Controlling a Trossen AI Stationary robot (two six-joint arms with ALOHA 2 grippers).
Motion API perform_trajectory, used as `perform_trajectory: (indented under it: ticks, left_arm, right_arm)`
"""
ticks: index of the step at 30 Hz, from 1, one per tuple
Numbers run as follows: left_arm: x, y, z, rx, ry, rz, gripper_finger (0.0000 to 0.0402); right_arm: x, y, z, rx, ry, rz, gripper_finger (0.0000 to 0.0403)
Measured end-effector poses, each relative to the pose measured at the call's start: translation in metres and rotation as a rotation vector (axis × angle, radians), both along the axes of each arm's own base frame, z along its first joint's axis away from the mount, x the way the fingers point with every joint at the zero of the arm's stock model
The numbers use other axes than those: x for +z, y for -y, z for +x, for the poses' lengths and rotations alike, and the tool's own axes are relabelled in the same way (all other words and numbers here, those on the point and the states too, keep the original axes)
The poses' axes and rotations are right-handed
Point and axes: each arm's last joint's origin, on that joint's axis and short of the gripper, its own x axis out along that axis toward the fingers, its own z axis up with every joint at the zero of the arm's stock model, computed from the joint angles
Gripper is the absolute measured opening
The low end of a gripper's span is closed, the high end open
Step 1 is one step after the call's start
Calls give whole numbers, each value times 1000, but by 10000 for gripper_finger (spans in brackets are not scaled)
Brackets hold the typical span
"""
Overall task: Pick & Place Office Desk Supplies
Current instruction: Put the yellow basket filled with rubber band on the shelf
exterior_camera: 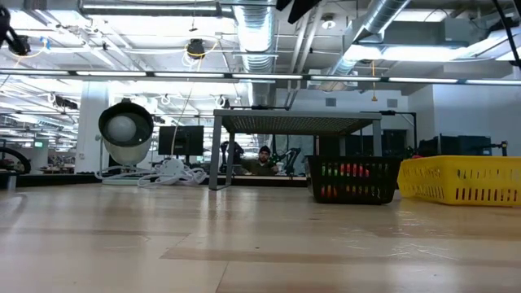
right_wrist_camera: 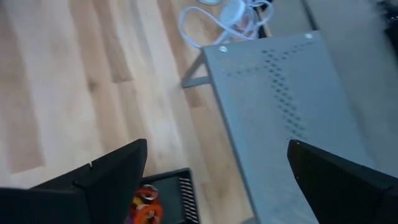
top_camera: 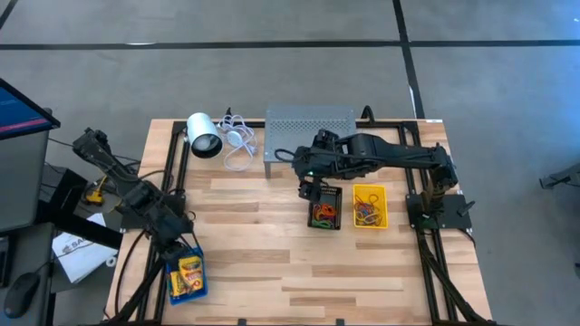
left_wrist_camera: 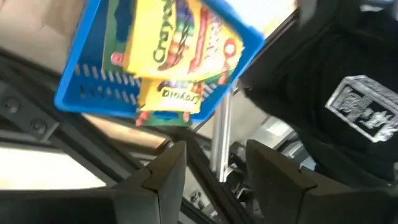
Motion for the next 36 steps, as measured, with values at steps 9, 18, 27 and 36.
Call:
perform_trajectory:
  ticks: [9, 18, 27, 36]
  left_arm:
    - [13, -12, 4, 131, 482, 196, 159]
    - [50, -8, 50, 194, 1261, 620, 159]
    - [62, -16, 92, 85, 1557, 1130, 159]
    - [44, -34, 125, 93, 1487, 1154, 159]
  right_arm:
    - [-30, -18, -17, -117, -207, -226, 384]
    - [-54, -27, -72, -244, -144, -228, 384]
    - [-25, -34, -160, -293, 297, 11, 384]
    - [-63, -26, -215, -340, 432, 34, 384]
